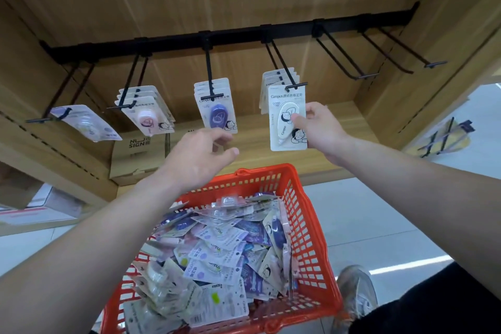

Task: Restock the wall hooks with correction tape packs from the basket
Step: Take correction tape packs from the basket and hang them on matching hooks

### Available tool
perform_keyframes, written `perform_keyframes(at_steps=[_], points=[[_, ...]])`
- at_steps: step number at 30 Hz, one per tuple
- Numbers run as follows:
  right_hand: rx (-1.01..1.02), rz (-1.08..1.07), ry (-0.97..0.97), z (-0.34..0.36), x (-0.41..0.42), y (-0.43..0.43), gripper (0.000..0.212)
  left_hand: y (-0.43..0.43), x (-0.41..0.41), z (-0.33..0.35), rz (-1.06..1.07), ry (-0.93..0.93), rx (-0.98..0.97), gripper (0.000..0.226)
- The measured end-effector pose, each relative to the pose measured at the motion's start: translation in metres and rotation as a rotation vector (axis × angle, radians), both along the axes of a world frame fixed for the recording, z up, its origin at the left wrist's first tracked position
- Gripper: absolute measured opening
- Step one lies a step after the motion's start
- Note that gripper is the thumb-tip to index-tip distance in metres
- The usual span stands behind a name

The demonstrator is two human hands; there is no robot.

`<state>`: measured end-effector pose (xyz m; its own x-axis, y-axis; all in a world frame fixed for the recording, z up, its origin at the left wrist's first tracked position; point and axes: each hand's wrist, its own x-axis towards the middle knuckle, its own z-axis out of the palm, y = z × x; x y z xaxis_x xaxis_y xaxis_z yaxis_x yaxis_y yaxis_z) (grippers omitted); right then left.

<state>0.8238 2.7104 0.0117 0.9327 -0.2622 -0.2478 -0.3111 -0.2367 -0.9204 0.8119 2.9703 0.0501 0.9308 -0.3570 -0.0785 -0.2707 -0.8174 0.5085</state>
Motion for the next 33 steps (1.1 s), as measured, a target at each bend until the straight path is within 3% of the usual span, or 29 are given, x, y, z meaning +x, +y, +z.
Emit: perform_keyframes(at_steps=[5, 9, 13, 16, 20, 23, 28, 30, 33], points=[[-0.096, -0.053, 0.062, -0.007, 0.011, 0.006, 0.026, -0.001, 0.002, -0.005, -0.017, 0.009, 0.025, 0.039], [-0.358, -0.023, 0.227, -0.017, 0.017, 0.006, 0.051, 0.001, 0.0, -0.012, -0.042, 0.034, 0.062, 0.04], [-0.643, 0.157, 0.339, -0.029, -0.006, 0.014, 0.052, 0.013, -0.015, -0.024, -0.094, 0.098, 0.172, 0.045], [-0.743, 0.439, 0.38, -0.041, -0.029, 0.033, 0.047, 0.032, -0.032, -0.038, -0.093, 0.17, 0.266, 0.044], [-0.727, 0.735, 0.38, -0.063, -0.062, 0.069, 0.029, 0.071, -0.063, -0.071, -0.042, 0.269, 0.373, 0.039], [-0.669, 0.817, 0.368, -0.092, -0.083, 0.089, 0.027, 0.097, -0.087, -0.099, 0.035, 0.326, 0.36, 0.023], [-0.454, 0.675, 0.403, -0.14, -0.108, 0.109, 0.033, 0.112, -0.133, -0.154, 0.241, 0.412, 0.182, 0.037], [-0.359, 0.574, 0.409, -0.161, -0.117, 0.117, 0.042, 0.106, -0.147, -0.17, 0.281, 0.389, 0.197, 0.041], [-0.371, 0.513, 0.355, -0.188, -0.124, 0.129, 0.034, 0.097, -0.152, -0.186, 0.269, 0.296, 0.273, 0.048]])
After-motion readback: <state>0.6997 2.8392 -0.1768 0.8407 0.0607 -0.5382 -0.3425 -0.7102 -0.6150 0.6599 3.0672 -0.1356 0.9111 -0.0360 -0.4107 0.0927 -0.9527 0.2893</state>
